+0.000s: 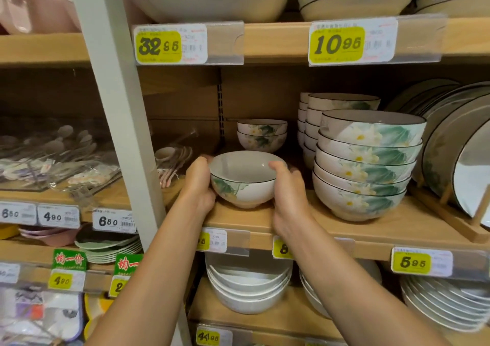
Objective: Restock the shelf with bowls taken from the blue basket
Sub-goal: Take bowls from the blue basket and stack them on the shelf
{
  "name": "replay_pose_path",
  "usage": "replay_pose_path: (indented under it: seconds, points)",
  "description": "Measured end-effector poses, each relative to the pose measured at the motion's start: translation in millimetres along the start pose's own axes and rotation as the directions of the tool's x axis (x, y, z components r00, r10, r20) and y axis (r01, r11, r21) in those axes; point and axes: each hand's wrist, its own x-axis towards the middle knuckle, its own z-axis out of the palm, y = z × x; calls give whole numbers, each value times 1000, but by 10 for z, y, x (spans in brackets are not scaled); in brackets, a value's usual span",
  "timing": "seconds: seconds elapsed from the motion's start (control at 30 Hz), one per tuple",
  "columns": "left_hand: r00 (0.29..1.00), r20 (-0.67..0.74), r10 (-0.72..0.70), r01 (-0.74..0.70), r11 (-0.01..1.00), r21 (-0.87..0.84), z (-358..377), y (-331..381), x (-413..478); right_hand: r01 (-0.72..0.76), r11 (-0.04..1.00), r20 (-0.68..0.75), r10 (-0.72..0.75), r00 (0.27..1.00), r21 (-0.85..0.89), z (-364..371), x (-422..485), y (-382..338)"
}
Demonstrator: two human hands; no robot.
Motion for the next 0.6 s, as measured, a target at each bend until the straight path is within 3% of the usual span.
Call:
replay_pose_path:
  seconds: [0.1,0.2,0.27,0.37,0.53,0.6]
  points:
    - [1000,16,12,-12,1000,4,-42,-72,7,6,998,-25,-7,1000,-56,43,37,9]
    - [1000,22,14,-15,1000,11,-117,-87,-6,-106,985,-35,111,993,135,44,128,-141]
    - [1000,17,6,-7,1000,12,-142,-64,-38,-98,976,-67,113,991,196,9,213,-188]
    - [1000,15,21,-21,1000,18,-139,-60,-82,-24,992,-98,36,995,122,-43,233,-102]
    - [1000,8,25,-25,999,35,-89,-155,-111,89,996,-20,-89,996,-3,-57,22,105]
    - [998,-8,58,-57,996,65,-81,-227,-124,75,997,0,-75,997,2,-47,20,85]
